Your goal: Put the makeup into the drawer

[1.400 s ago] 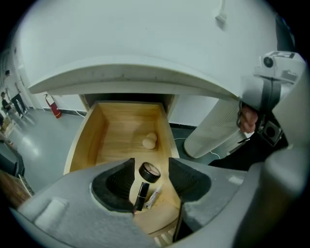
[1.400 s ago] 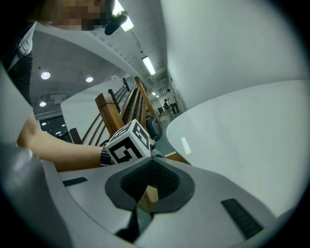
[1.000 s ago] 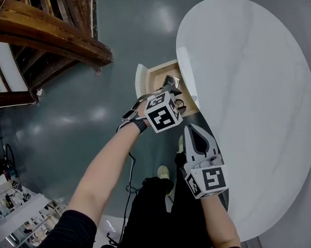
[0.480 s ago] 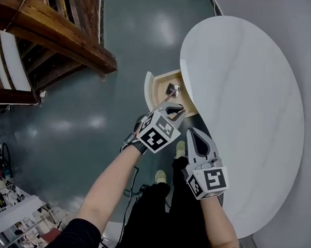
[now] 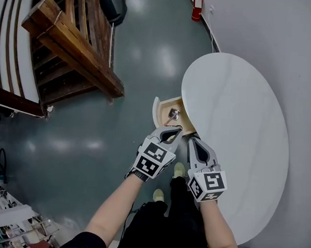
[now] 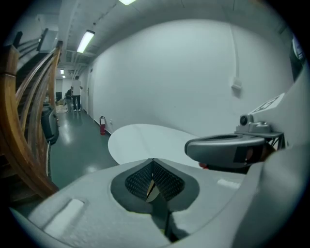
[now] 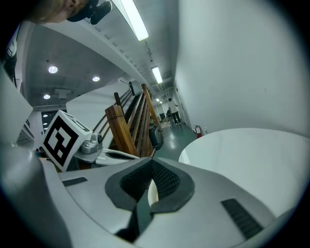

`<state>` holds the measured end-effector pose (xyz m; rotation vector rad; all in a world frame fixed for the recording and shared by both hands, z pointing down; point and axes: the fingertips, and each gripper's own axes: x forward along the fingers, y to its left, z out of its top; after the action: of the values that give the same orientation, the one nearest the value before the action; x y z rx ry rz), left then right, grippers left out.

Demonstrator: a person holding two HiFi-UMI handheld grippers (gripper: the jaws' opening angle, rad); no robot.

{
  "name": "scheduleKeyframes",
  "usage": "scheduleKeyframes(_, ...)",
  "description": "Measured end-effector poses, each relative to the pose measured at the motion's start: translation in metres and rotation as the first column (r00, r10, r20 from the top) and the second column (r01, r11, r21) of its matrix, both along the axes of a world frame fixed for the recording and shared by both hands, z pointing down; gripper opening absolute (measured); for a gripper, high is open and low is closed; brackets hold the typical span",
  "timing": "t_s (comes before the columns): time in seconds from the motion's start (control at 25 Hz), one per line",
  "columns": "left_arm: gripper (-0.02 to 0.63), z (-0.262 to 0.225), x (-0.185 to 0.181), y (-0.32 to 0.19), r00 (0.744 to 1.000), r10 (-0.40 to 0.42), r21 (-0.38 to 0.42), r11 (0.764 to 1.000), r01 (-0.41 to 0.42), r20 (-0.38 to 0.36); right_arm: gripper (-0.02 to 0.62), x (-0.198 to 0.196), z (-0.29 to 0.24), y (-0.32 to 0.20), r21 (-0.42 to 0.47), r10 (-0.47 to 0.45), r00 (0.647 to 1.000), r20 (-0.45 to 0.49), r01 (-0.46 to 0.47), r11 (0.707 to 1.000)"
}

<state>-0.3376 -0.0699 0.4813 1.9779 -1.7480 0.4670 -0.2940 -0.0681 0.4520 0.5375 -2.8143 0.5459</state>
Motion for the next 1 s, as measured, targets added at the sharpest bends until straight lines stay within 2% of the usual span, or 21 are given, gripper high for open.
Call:
scheduleKeyframes(0.36, 0.011, -0.086, 0.016, 0.048, 0.993, -0.111, 0.141, 0.983, 0.116, -0.037, 0.015, 0.012, -0.063, 0.024, 0.077, -0.004, 1.000, 0.014, 0.003, 0.997)
scheduleKeyframes(0.68, 0.011, -0.167, 0.036, 0.097, 0.989, -0.145, 0.288, 0.946, 0.147, -0.028, 0.015, 0.021, -0.129, 0.062, 0.167, -0.024, 0.998, 0.052, 0.015, 0.986)
scheduleKeyframes(1.0, 0.011, -0.214, 0.048, 0.142, 0.986, -0.163, 0.358, 0.919, 0.166, -0.040, 0.015, 0.026, -0.176, 0.102, 0.234, -0.042, 0.996, 0.073, 0.024, 0.972)
